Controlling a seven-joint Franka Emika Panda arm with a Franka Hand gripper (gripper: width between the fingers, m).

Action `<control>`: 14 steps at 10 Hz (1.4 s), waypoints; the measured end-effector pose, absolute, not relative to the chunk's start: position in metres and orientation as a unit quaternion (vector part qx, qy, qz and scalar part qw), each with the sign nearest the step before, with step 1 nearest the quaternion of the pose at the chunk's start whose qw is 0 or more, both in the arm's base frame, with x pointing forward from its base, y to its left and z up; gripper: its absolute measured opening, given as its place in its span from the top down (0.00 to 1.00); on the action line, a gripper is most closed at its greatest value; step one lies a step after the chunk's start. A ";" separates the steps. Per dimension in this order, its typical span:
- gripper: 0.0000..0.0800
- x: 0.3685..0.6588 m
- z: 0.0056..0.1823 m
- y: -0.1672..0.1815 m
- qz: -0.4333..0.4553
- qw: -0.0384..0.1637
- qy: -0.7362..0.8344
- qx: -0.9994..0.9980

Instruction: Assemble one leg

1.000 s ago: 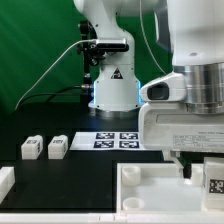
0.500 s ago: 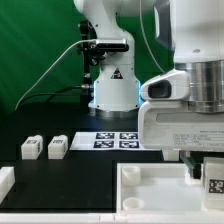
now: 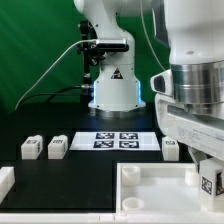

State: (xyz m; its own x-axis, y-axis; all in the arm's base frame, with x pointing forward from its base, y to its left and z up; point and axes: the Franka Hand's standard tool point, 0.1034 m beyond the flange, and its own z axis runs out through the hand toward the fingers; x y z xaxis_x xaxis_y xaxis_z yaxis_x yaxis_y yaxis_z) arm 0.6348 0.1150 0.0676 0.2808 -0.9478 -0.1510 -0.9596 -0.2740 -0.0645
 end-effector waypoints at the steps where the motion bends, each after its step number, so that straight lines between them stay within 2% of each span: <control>1: 0.63 0.635 0.067 0.115 0.052 0.081 0.691 -0.716; 2: 0.63 0.634 0.066 0.116 0.060 0.093 0.761 -0.639; 6: 0.63 0.633 0.066 0.117 0.065 0.095 0.771 -0.626; 7: 0.56 0.631 0.065 0.119 0.060 0.096 0.747 -0.655; 8: 0.33 0.618 0.061 0.126 0.052 0.091 0.699 -0.708; 9: 0.23 0.612 0.061 0.130 0.045 0.088 0.612 -0.785; 14: 0.19 0.613 0.061 0.124 0.018 0.083 0.364 -0.928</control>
Offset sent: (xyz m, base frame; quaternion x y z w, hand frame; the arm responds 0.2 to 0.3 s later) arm -0.0041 -0.0036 -0.0015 -0.0070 0.0046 0.1178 0.9930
